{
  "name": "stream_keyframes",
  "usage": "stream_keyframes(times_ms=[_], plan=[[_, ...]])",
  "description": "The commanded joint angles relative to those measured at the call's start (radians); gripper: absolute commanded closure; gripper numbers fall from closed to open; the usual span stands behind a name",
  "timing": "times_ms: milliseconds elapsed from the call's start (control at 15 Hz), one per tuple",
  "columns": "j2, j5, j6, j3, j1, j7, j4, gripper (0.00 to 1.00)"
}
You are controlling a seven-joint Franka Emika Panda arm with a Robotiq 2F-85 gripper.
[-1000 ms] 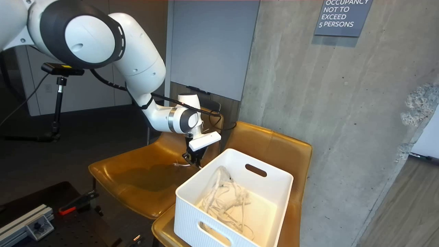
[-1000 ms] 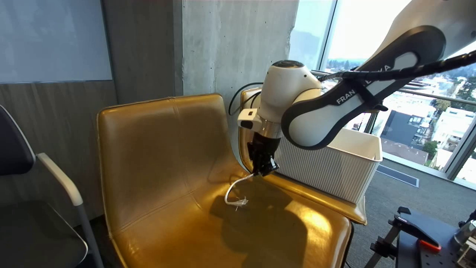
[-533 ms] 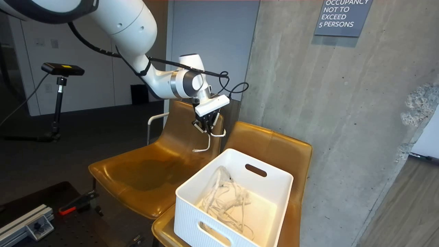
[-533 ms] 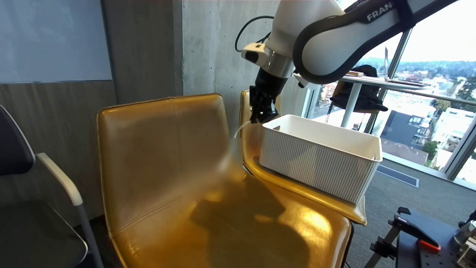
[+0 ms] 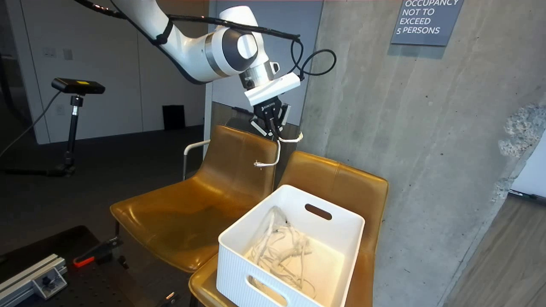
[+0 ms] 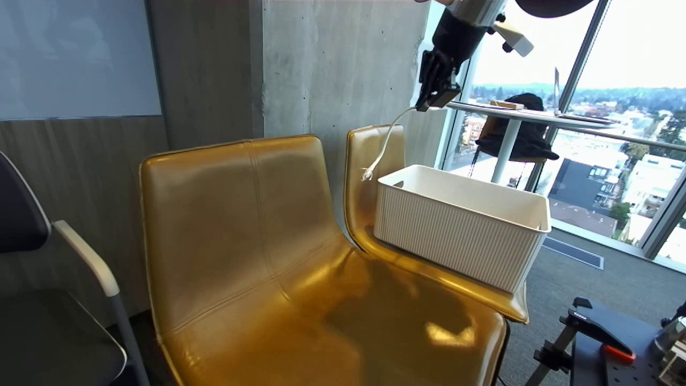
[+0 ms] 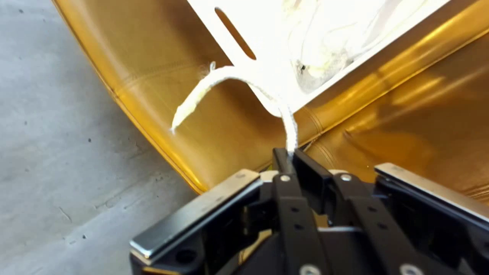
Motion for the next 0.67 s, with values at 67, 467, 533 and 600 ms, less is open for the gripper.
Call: stream_keyframes(times_ms=[67,467,533,600], plan=[[-0.229,-0.014,-0.015,-0.062,-0.058,0.078,-0.214,0.98],[-0.293,0.003,0.004,-0.106,-0.1,0.129,-0.273,0.98],[-0.29,0.001,0.006,-0.106,-0.099,0.143,-0.275,0.98],[-0.287,-0.004,0.011,-0.105,-0.098,0.157,-0.281,0.98]])
